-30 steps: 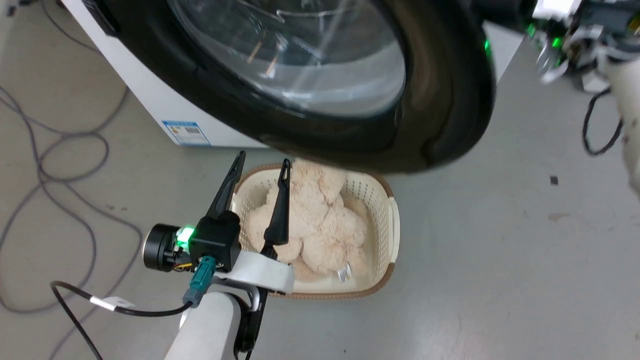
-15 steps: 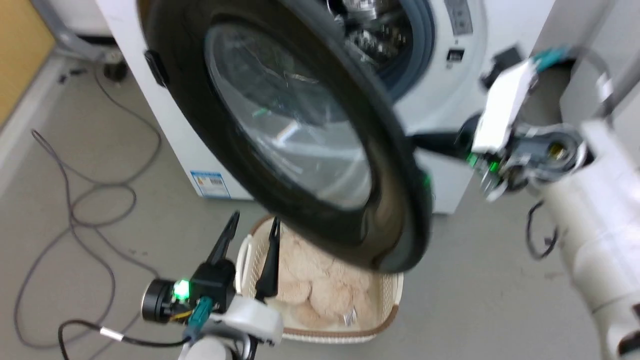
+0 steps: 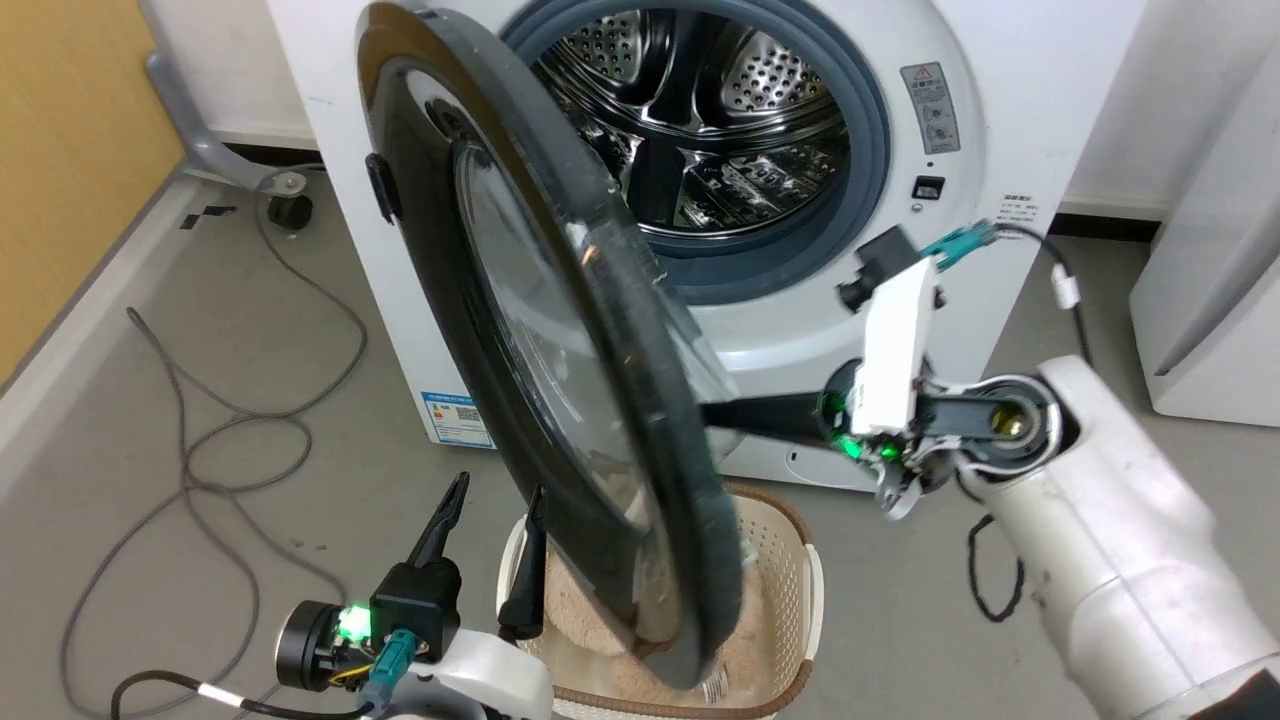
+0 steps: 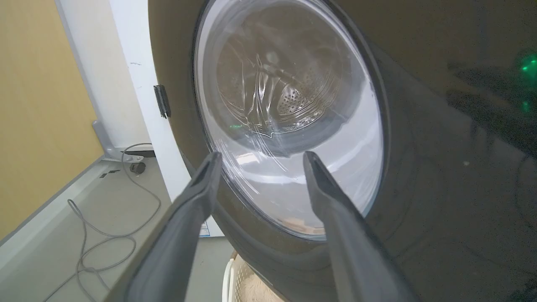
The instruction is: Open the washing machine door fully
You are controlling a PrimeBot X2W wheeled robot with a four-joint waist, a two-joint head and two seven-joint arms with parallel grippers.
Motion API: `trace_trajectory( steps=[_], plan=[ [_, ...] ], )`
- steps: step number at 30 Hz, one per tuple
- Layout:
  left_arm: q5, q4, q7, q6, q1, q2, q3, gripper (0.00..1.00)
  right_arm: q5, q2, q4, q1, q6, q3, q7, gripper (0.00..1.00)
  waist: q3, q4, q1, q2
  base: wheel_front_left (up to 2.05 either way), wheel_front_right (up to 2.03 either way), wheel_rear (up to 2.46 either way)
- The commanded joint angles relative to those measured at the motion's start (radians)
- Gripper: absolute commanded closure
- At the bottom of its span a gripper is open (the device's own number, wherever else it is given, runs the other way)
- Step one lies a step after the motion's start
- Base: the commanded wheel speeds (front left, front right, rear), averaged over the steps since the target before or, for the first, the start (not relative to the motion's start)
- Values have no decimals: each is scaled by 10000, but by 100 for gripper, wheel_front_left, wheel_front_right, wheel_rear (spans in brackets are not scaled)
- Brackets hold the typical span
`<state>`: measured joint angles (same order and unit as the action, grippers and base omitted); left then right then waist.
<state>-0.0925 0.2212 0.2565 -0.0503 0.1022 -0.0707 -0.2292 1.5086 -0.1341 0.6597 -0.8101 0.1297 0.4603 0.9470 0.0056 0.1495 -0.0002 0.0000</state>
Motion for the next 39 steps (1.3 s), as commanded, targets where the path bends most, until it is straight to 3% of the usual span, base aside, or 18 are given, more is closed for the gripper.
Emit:
trace_trajectory(
  steps=[1,10,14,15,16,17,18,33,39],
  plan=[
    [-38,8,53,-27,-83,29,30,0,67,141,-109,233,10,79,64,100,-6,27,2,0,0,0,0],
    [-47,9,53,-33,-116,74,82,0,21,422,-750,657,10,408,174,100,-5,78,2,0,0,0,0],
    [-29,4,53,-28,-115,86,111,0,-83,416,-1047,905,10,279,-293,100,21,-35,2,0,0,0,0],
    [-25,2,53,-31,-114,89,121,0,-131,391,-1169,1014,10,199,-537,94,24,-73,2,0,0,0,0],
    [-22,3,53,-36,-113,92,134,0,-207,356,-1303,1142,10,97,-862,61,26,-108,2,0,0,0,0],
    [-21,1,53,-44,-118,95,155,0,-256,332,-1454,1303,10,15,-1143,9,29,-157,2,0,0,0,0],
    [-20,0,53,-45,-123,97,171,0,-280,297,-1608,1494,10,-92,-1430,0,28,-193,2,0,0,0,0],
    [22,148,53,-7,-386,53,513,0,-2069,-424,-2905,5785,10,-2119,-7772,0,-81,-704,2,0,0,0,0],
    [30,229,53,41,-546,-27,664,0,-3701,-504,-3187,7327,10,-3057,-10151,0,-229,-836,2,0,0,0,0]
  ],
)
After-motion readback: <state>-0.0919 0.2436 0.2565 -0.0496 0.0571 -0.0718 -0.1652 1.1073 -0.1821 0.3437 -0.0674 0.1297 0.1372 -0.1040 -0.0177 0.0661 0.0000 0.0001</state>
